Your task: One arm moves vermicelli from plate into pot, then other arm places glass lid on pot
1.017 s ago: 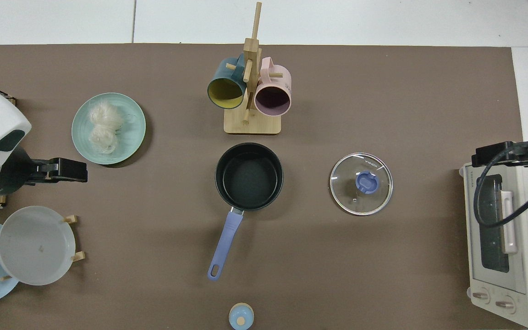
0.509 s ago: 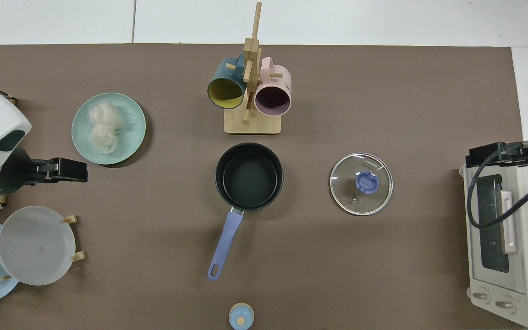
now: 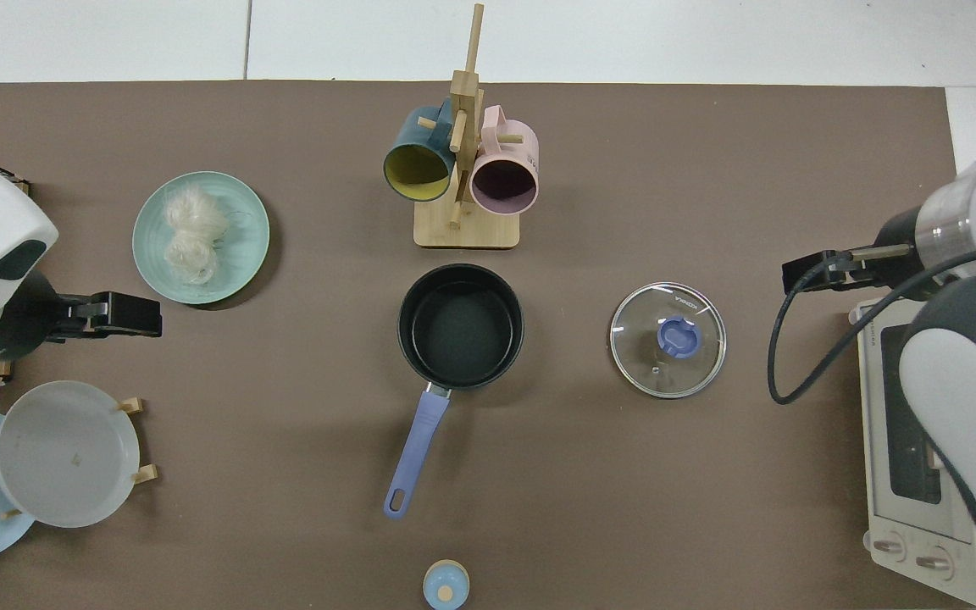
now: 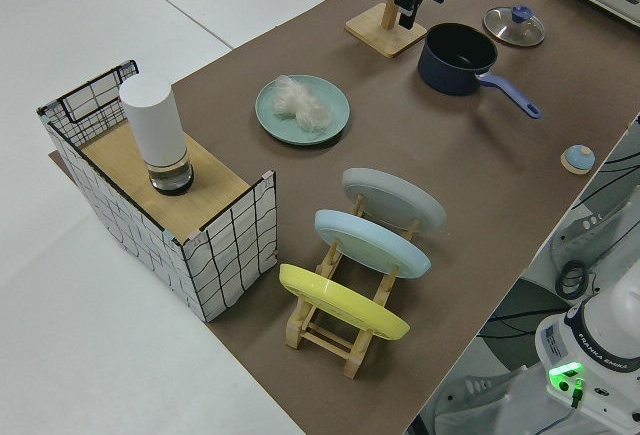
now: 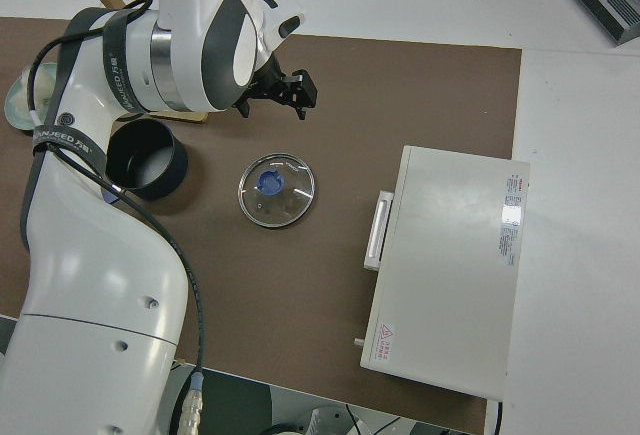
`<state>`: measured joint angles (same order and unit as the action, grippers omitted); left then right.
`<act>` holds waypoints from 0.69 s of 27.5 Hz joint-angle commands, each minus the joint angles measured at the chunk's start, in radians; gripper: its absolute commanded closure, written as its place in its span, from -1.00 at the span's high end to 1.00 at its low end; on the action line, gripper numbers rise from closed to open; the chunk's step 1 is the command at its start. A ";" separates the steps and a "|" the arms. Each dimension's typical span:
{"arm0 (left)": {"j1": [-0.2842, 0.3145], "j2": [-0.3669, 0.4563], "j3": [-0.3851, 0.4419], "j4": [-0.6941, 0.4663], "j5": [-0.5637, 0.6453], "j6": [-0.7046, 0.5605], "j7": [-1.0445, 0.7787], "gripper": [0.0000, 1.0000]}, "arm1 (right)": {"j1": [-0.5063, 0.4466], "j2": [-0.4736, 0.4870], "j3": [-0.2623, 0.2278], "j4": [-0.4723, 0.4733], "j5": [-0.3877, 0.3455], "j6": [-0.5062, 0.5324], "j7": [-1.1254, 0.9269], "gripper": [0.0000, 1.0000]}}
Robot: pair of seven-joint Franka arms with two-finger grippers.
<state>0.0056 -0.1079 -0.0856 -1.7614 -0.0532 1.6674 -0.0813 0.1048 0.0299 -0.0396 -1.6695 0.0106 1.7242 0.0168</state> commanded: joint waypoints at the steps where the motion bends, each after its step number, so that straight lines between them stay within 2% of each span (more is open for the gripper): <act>1: -0.001 -0.009 0.003 -0.004 0.010 -0.012 0.000 1.00 | 0.019 0.025 -0.002 -0.041 0.019 0.077 0.040 1.00; 14: -0.001 -0.009 0.003 -0.004 0.010 -0.012 0.000 1.00 | 0.069 0.160 -0.002 -0.041 0.020 0.239 0.083 1.00; 19: -0.001 -0.009 0.003 -0.004 0.010 -0.012 0.000 1.00 | 0.082 0.200 -0.002 -0.076 0.020 0.304 0.098 1.00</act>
<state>0.0056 -0.1080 -0.0855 -1.7614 -0.0532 1.6674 -0.0813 0.1774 0.2014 -0.0396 -1.7105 0.0123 1.9647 0.0885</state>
